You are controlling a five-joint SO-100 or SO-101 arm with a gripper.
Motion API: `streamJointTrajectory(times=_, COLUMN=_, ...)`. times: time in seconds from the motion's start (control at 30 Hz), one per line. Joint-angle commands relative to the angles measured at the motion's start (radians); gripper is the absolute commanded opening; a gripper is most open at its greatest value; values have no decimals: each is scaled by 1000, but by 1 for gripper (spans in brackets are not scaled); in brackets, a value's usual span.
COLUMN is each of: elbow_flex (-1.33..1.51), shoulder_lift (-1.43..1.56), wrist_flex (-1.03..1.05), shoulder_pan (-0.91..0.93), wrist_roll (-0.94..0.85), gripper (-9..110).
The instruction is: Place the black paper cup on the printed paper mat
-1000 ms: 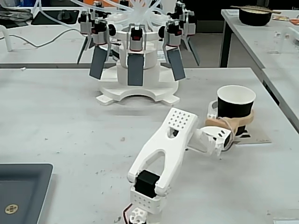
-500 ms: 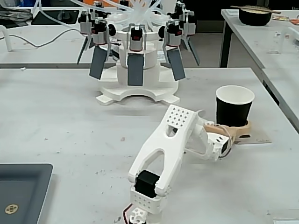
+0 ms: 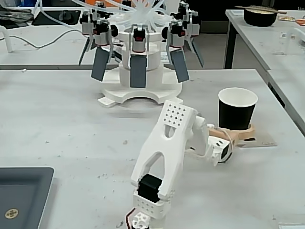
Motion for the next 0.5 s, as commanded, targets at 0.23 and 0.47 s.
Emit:
streamJointTrajectory(times=0.23, elbow_flex=339, shoulder_lift=394, wrist_flex=-86, shoulder_pan=32, wrist_roll=-3, gripper=45)
streamJointTrajectory(times=0.47, elbow_flex=627, shoulder_lift=678, wrist_flex=-112, shoulder_pan=26, wrist_roll=-2, gripper=42)
